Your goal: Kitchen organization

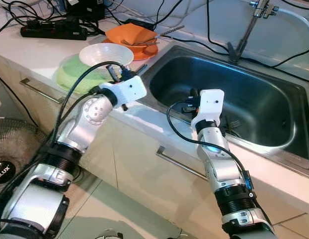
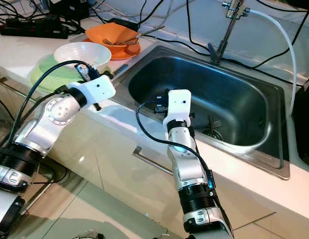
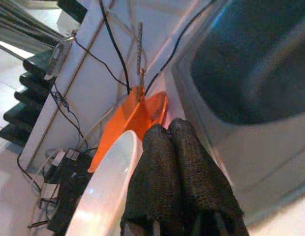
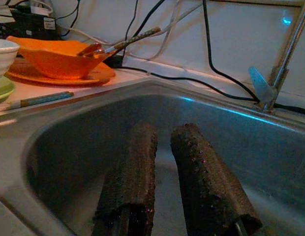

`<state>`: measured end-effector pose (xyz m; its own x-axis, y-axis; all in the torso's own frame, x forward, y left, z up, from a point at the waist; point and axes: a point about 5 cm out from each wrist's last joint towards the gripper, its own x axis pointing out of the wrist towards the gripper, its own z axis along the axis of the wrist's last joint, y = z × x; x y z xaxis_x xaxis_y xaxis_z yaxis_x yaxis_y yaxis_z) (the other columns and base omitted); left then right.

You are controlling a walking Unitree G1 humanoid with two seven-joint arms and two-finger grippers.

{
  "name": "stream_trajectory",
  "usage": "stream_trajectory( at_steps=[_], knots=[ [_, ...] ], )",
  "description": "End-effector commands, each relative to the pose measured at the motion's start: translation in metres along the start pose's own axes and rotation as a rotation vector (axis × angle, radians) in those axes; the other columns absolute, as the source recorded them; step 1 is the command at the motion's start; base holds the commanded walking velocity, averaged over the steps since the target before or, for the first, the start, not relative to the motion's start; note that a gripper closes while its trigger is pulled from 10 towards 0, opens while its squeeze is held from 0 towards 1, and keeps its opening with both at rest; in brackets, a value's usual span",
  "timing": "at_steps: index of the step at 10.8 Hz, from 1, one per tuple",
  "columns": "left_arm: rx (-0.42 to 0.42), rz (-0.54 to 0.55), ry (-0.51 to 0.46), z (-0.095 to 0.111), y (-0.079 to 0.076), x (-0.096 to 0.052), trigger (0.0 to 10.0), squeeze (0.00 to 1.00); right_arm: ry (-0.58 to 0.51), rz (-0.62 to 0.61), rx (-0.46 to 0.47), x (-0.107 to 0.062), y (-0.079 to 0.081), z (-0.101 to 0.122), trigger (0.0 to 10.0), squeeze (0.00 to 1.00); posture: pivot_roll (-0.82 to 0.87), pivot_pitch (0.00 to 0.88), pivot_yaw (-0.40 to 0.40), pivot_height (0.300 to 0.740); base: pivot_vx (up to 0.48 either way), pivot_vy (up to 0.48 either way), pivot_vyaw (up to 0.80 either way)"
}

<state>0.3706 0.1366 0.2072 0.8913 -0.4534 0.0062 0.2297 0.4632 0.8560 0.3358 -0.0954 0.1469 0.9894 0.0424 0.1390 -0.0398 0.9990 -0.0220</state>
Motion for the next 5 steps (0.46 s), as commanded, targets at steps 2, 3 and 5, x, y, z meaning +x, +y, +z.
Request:
stream_trajectory(
  at_steps=[2, 3, 5],
  knots=[
    [-0.101, 0.043, -0.021, 0.004, -0.003, -0.002, 10.0, 0.0, 0.016, -0.019, -0.004, -0.002, -0.004, -0.005, 10.0, 0.0, -0.05, 0.0, -0.068, 0.74, 0.0, 0.0, 0.0],
    [-0.378, 0.16, 0.025, -0.006, -0.009, -0.01, 10.0, 0.0, 0.017, -0.021, -0.004, -0.002, -0.005, -0.005, 10.0, 0.0, -0.05, 0.0, -0.067, 0.74, 0.0, 0.0, 0.0],
    [-0.459, 0.185, 0.051, -0.011, -0.014, -0.017, 10.0, 0.0, 0.019, -0.016, -0.003, -0.003, -0.004, -0.006, 10.0, 0.0, -0.05, 0.0, -0.07, 0.74, 0.0, 0.0, 0.0]
  ],
)
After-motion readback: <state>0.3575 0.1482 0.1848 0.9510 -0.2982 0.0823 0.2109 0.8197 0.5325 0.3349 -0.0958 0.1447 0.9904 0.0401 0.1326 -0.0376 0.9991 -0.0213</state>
